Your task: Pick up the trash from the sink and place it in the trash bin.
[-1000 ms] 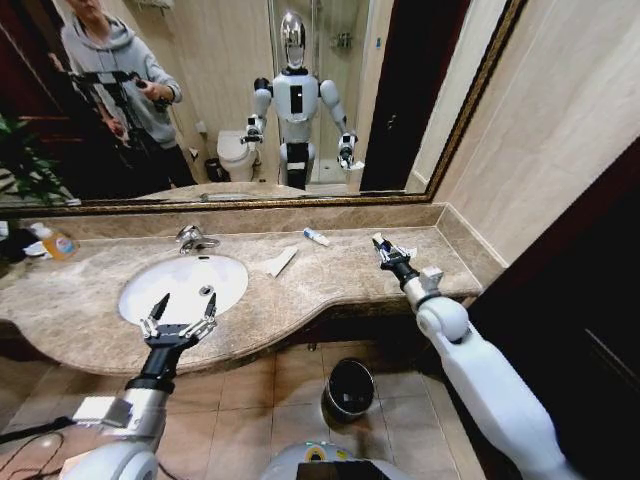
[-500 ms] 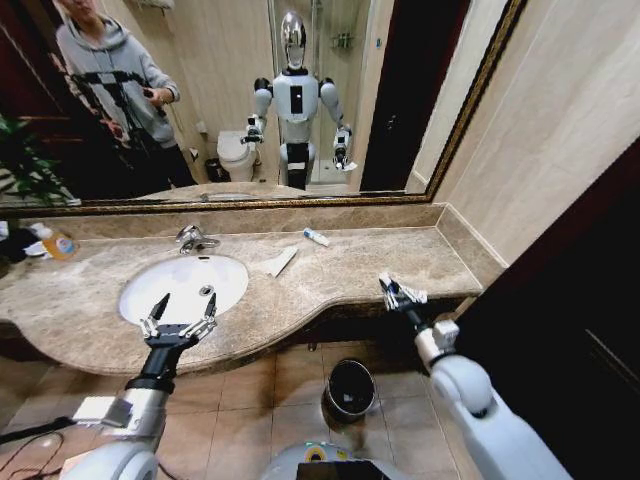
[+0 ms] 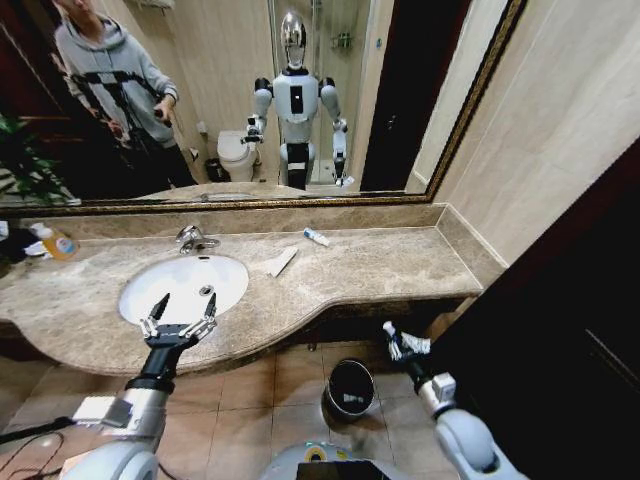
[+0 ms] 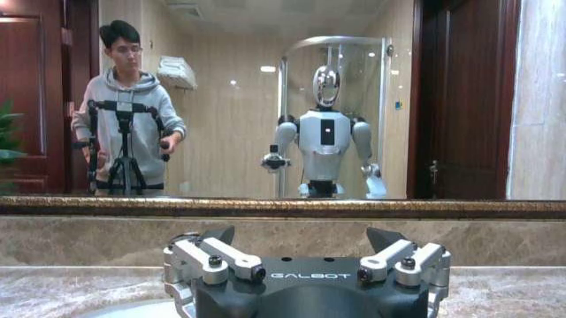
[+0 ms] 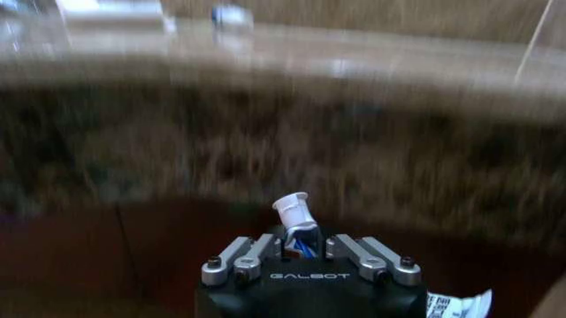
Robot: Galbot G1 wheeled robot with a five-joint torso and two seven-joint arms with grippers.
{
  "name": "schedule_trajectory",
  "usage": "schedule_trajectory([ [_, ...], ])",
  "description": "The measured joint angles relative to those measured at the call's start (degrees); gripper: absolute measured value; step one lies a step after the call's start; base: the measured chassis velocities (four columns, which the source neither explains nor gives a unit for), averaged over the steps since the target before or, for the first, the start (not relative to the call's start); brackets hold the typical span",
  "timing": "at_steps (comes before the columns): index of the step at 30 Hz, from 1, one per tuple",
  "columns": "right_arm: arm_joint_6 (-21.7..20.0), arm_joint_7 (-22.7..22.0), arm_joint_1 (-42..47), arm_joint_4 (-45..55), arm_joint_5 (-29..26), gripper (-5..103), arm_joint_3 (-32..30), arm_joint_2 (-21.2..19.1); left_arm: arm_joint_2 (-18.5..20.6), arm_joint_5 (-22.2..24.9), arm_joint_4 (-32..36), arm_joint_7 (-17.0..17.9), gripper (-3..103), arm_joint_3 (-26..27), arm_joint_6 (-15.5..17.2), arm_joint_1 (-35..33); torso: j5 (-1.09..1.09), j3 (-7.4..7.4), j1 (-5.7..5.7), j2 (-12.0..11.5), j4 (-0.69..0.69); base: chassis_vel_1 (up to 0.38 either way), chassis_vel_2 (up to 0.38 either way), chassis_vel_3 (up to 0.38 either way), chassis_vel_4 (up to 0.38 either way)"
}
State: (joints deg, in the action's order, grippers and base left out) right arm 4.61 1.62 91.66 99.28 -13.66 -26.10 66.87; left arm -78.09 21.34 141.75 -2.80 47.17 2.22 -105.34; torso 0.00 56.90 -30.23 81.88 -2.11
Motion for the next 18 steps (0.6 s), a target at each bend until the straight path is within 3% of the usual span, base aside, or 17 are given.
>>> schedule_trajectory([
  [6, -2.0, 0.7, -3.6, -7.6, 2.1, 21, 3.1, 2.2, 0.0, 0.0, 0.0, 0.0, 100, 0.0, 0.0, 0.0, -0.01, 0.00, 0.00, 0.0, 0.00, 0.000, 0.000, 0.000, 0.000],
  [18, -2.9, 2.3, -14.6, -27.5, 11.8, 21, 6.3, 8.7, 0.0, 0.0, 0.0, 0.0, 100, 0.0, 0.0, 0.0, -0.01, 0.00, 0.00, 0.0, 0.00, 0.000, 0.000, 0.000, 0.000],
])
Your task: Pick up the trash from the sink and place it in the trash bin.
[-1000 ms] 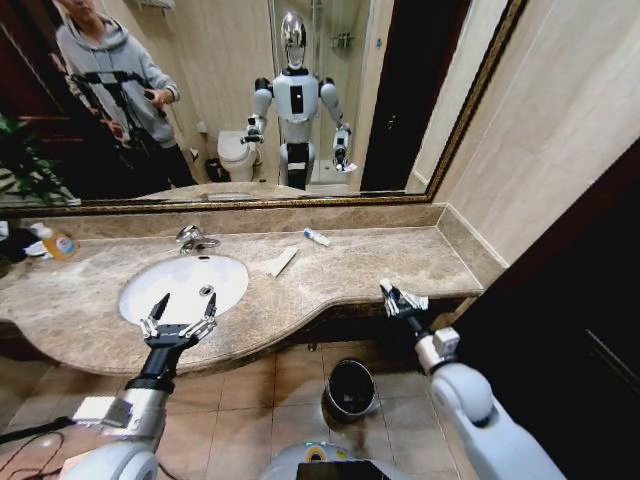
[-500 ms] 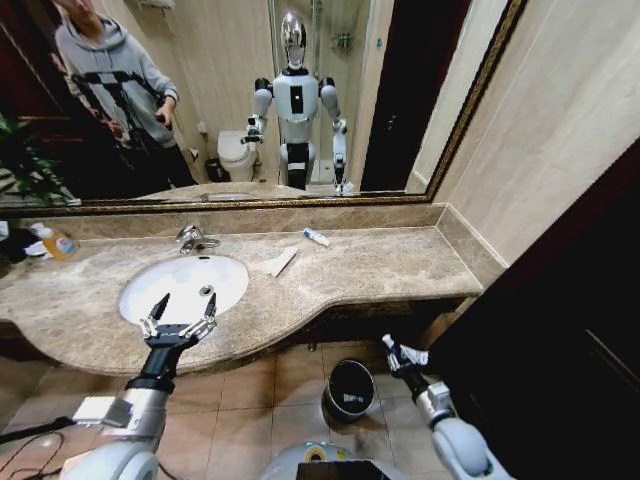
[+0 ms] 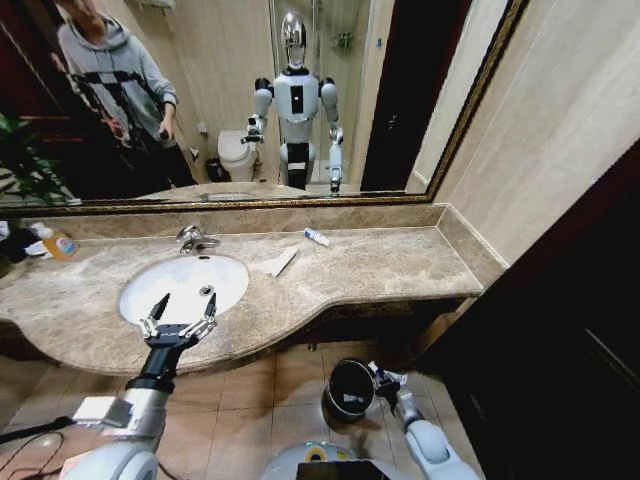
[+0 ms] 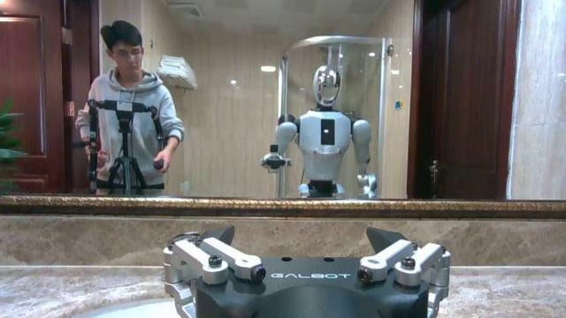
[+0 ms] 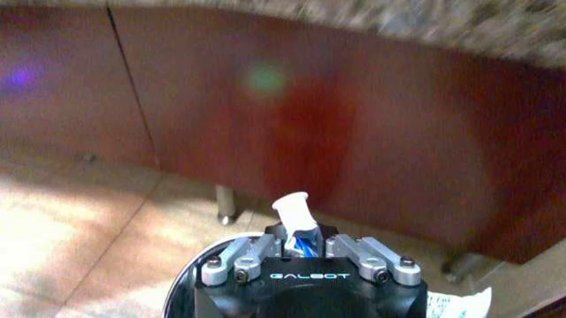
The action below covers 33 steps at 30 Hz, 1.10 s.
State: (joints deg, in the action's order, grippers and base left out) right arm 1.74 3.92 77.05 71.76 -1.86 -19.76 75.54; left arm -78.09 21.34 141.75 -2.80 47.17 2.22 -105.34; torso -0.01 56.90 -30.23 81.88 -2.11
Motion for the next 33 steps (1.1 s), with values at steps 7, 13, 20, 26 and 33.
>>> schedule_trajectory([
  [7, -2.2, 0.8, -4.4, -7.1, 3.8, 21, 1.9, 2.4, 0.0, 0.0, 0.0, 0.0, 100, 0.0, 0.0, 0.0, 0.00, 0.00, 0.00, 0.0, 0.00, 0.000, 0.000, 0.000, 0.000],
  [13, -3.9, 2.1, -8.3, -15.1, 8.4, 21, 2.3, 5.5, 0.0, 0.0, 0.0, 0.0, 100, 0.0, 0.0, 0.0, 0.01, 0.00, 0.00, 0.0, 0.00, 0.000, 0.000, 0.000, 0.000],
  [20, -2.9, 3.4, -10.0, -19.6, 11.3, 21, 2.7, 6.4, 0.0, 0.0, 0.0, 0.0, 100, 0.0, 0.0, 0.0, 0.00, 0.00, 0.00, 0.0, 0.00, 0.000, 0.000, 0.000, 0.000],
  [26, -2.6, 3.6, -10.6, -20.7, 11.4, 21, 2.9, 6.5, 0.0, 0.0, 0.0, 0.0, 100, 0.0, 0.0, 0.0, 0.00, 0.00, 0.00, 0.0, 0.00, 0.000, 0.000, 0.000, 0.000],
  [33, -2.3, 3.7, -10.5, -20.6, 11.3, 18, 3.0, 6.5, 0.0, 0.0, 0.0, 0.0, 100, 0.0, 0.0, 0.0, 0.00, 0.00, 0.00, 0.0, 0.00, 0.000, 0.000, 0.000, 0.000],
])
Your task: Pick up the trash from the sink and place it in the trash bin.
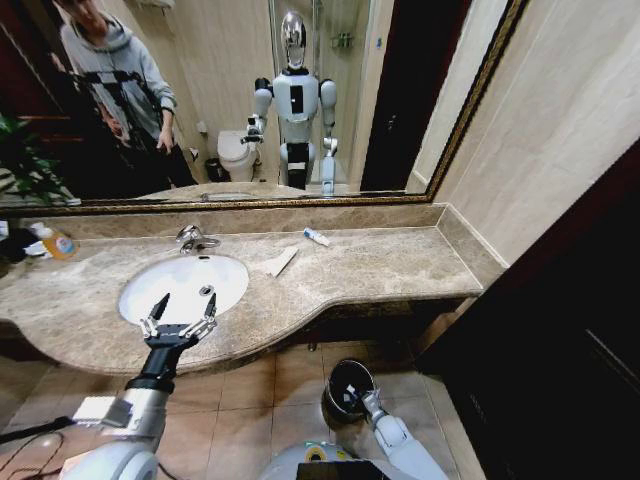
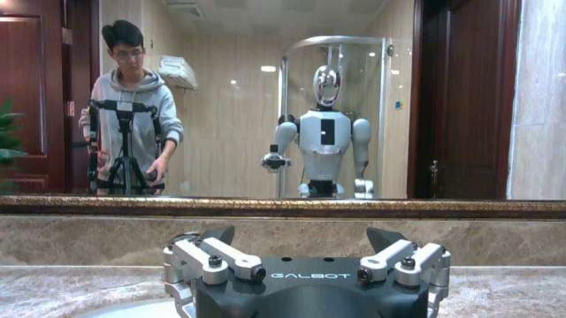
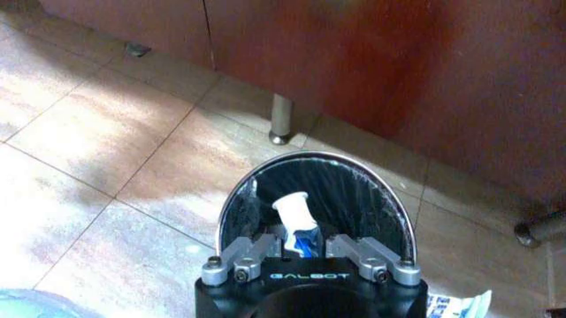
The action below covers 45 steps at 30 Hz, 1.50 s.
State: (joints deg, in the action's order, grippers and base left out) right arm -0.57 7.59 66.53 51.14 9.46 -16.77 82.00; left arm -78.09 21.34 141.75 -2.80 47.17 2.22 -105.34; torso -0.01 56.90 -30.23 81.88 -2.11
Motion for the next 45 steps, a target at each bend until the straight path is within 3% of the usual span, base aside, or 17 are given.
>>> schedule_trajectory([
  [5, 0.2, 0.0, 0.4, 0.6, -0.2, 38, -0.1, -0.3, 0.0, 0.0, 0.0, 0.0, 100, 0.0, 0.0, 0.0, 0.00, 0.00, 0.00, 0.0, 0.00, 0.000, 0.000, 0.000, 0.000],
  [6, 0.2, 0.0, 0.4, 0.6, -0.2, 38, -0.1, -0.3, 0.0, 0.0, 0.0, 0.0, 100, 0.0, 0.0, 0.0, 0.00, 0.00, 0.00, 0.0, 0.00, 0.000, 0.000, 0.000, 0.000],
  [13, 0.1, -0.2, 1.3, 2.0, -0.4, 71, -0.2, -0.7, 0.0, 0.0, 0.0, 0.0, 100, 0.0, 0.0, 0.0, 0.00, 0.00, 0.00, 0.0, 0.00, 0.000, 0.000, 0.000, 0.000],
  [15, 0.1, -0.2, 1.4, 2.1, -0.4, 71, -0.2, -0.8, 0.0, 0.0, 0.0, 0.0, 100, 0.0, 0.0, 0.0, 0.00, 0.00, 0.00, 0.0, 0.00, 0.000, 0.000, 0.000, 0.000],
  [22, 0.1, -0.2, 2.2, 3.0, -0.5, 99, -0.3, -1.1, 0.0, 0.0, 0.0, 0.0, 100, 0.0, 0.0, 0.0, 0.00, 0.00, 0.00, 0.0, 0.00, 0.000, 0.000, 0.000, 0.000],
  [35, 0.0, -0.7, 3.6, 5.5, -1.7, 100, -0.5, -1.7, 0.0, 0.0, 0.0, 0.0, 100, 0.0, 0.0, 0.0, 0.02, 0.00, 0.00, 0.0, 0.00, 0.000, 0.000, 0.000, 0.000],
  [37, -1.6, -2.5, 5.5, 11.2, -6.5, 100, 0.3, -4.0, 0.0, 0.0, 0.0, 0.0, 100, 0.0, 0.0, 0.0, 0.02, 0.00, 0.00, 0.0, -0.01, 0.000, 0.000, 0.000, 0.000],
  [45, -3.6, -5.3, 13.4, 29.9, -15.9, 100, -2.8, -10.3, 0.0, 0.0, 0.0, 0.0, 100, 0.0, 0.0, 0.0, 0.01, 0.00, 0.00, 0.0, 0.00, 0.000, 0.000, 0.000, 0.000],
])
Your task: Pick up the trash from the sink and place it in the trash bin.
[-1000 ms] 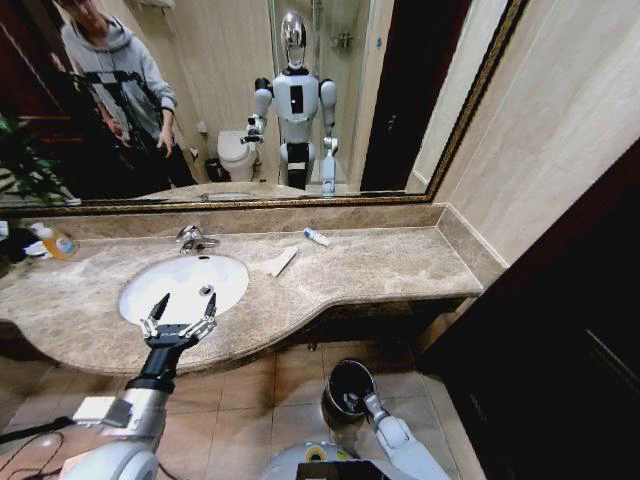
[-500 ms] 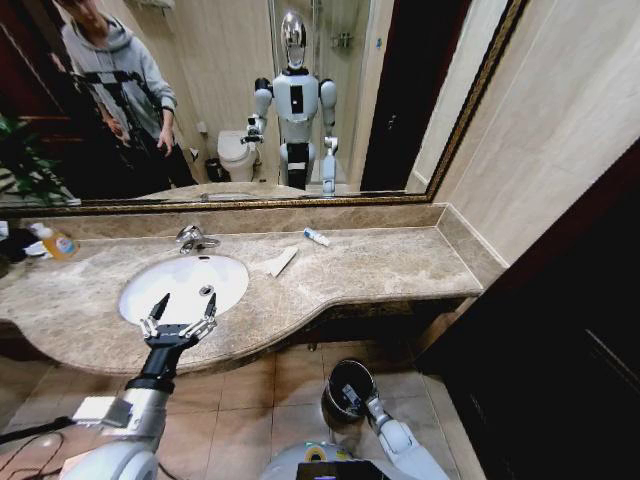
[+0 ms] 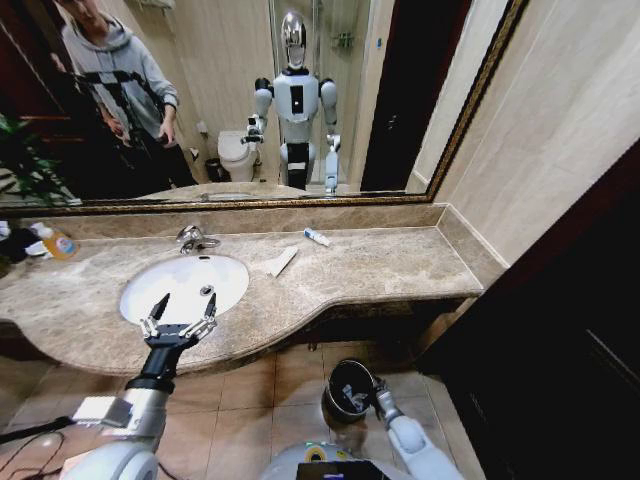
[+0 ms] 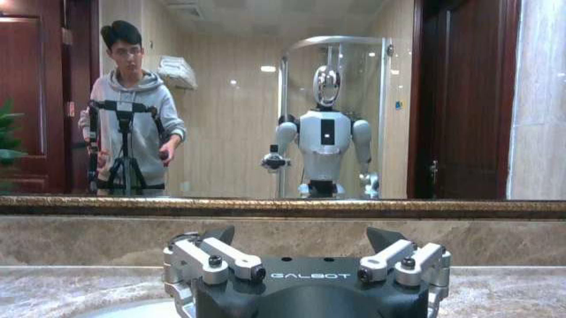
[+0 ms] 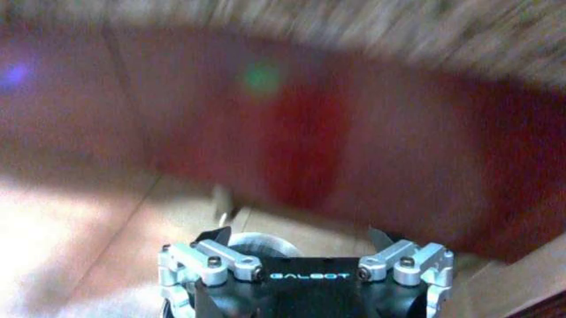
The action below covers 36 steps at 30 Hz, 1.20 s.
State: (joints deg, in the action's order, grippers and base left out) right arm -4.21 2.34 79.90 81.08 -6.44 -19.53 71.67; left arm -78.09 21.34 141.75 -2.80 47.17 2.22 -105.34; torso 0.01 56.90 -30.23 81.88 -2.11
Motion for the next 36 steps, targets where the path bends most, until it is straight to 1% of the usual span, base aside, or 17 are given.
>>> schedule_trajectory([
  [3, -1.2, -1.9, 6.3, 12.7, -4.7, 100, -4.3, -1.9, 0.0, 0.0, 0.0, 0.0, 100, 0.0, 0.0, 0.0, 0.01, 0.00, 0.00, 0.0, 0.00, 0.000, 0.000, 0.000, 0.000],
  [5, -1.4, -2.1, 7.6, 15.1, -5.3, 100, -5.1, -2.2, 0.0, 0.0, 0.0, 0.0, 100, 0.0, 0.0, 0.0, -0.01, 0.00, 0.00, 0.0, 0.00, 0.000, 0.000, 0.000, 0.000],
  [8, -1.6, -3.4, 13.3, 25.1, -6.6, 100, -8.4, -2.6, 0.0, 0.0, 0.0, 0.0, 100, 0.0, 0.0, 0.0, 0.00, 0.00, 0.01, 0.0, 0.01, 0.000, 0.000, 0.000, 0.000],
  [9, -1.6, -3.4, 13.3, 25.1, -6.6, 100, -8.4, -2.6, 0.0, 0.0, 0.0, 0.0, 100, 0.0, 0.0, 0.0, 0.00, 0.00, 0.01, 0.0, 0.01, 0.000, 0.000, 0.000, 0.000],
  [12, -2.1, -4.6, 17.5, 33.1, -8.3, 100, -10.8, -2.1, 0.0, 0.0, 0.0, 0.0, 100, 0.0, 0.0, 0.0, -0.01, 0.00, 0.01, 0.0, 0.00, 0.000, 0.000, 0.000, 0.000],
  [13, -2.1, -4.6, 17.5, 33.1, -8.3, 100, -10.8, -2.1, 0.0, 0.0, 0.0, 0.0, 100, 0.0, 0.0, 0.0, -0.01, 0.00, 0.01, 0.0, 0.00, 0.000, 0.000, 0.000, 0.000],
  [16, -2.2, -5.6, 20.0, 39.5, -9.4, 100, -11.7, -1.4, 0.0, 0.0, 0.0, 0.0, 100, 0.0, 0.0, 0.0, -0.01, 0.00, 0.01, 0.0, 0.01, 0.000, 0.000, 0.000, 0.000],
  [19, -2.4, -5.6, 20.1, 42.9, -9.5, 100, -11.7, -1.3, 0.0, 0.0, 0.0, 0.0, 100, 0.0, 0.0, 0.0, 0.00, 0.00, 0.01, 0.0, 0.01, 0.000, 0.000, 0.000, 0.000],
  [21, -4.1, -5.6, 17.4, 47.2, -9.9, 100, -10.8, -1.6, 0.0, 0.0, 0.0, 0.0, 100, 0.0, 0.0, 0.0, -0.01, 0.00, 0.01, 0.0, 0.01, 0.000, 0.000, 0.000, 0.000],
  [22, -4.1, -5.6, 17.4, 47.2, -9.9, 100, -10.8, -1.6, 0.0, 0.0, 0.0, 0.0, 100, 0.0, 0.0, 0.0, -0.01, 0.00, 0.01, 0.0, 0.01, 0.000, 0.000, 0.000, 0.000],
  [24, -5.7, -5.4, 13.9, 48.8, -10.6, 100, -9.9, -2.5, 0.0, 0.0, 0.0, 0.0, 100, 0.0, 0.0, 0.0, -0.01, 0.00, 0.01, 0.0, 0.01, 0.000, 0.000, 0.000, 0.000],
  [25, -7.2, -5.0, 9.8, 48.9, -11.3, 100, -8.8, -3.4, 0.0, 0.0, 0.0, 0.0, 100, 0.0, 0.0, 0.0, -0.01, 0.00, 0.01, 0.0, -0.01, 0.000, 0.000, 0.000, 0.000],
  [27, -8.3, -4.4, 4.6, 46.6, -12.0, 100, -7.2, -4.8, 0.0, 0.0, 0.0, 0.0, 100, 0.0, 0.0, 0.0, -0.01, 0.00, 0.00, 0.0, -0.01, 0.000, 0.000, 0.000, 0.000],
  [28, -8.3, -4.4, 4.6, 46.6, -12.0, 100, -7.2, -4.8, 0.0, 0.0, 0.0, 0.0, 100, 0.0, 0.0, 0.0, -0.01, 0.00, 0.00, 0.0, -0.01, 0.000, 0.000, 0.000, 0.000],
  [31, -8.5, -3.0, -6.5, 37.9, -12.4, 100, -2.9, -6.6, 0.0, 0.0, 0.0, 0.0, 100, 0.0, 0.0, 0.0, 0.01, 0.01, -0.01, 0.0, 0.00, 0.000, 0.000, 0.000, 0.000],
  [32, -8.5, -3.0, -6.5, 37.9, -12.4, 100, -2.9, -6.6, 0.0, 0.0, 0.0, 0.0, 100, 0.0, 0.0, 0.0, 0.01, 0.01, -0.01, 0.0, 0.00, 0.000, 0.000, 0.000, 0.000],
  [36, -8.4, -2.0, -19.6, 27.0, -13.4, 100, 4.0, -6.8, 0.0, 0.0, 0.0, 0.0, 100, 0.0, 0.0, 0.0, -0.02, 0.01, -0.01, 0.0, 0.00, 0.000, 0.000, 0.000, 0.000],
])
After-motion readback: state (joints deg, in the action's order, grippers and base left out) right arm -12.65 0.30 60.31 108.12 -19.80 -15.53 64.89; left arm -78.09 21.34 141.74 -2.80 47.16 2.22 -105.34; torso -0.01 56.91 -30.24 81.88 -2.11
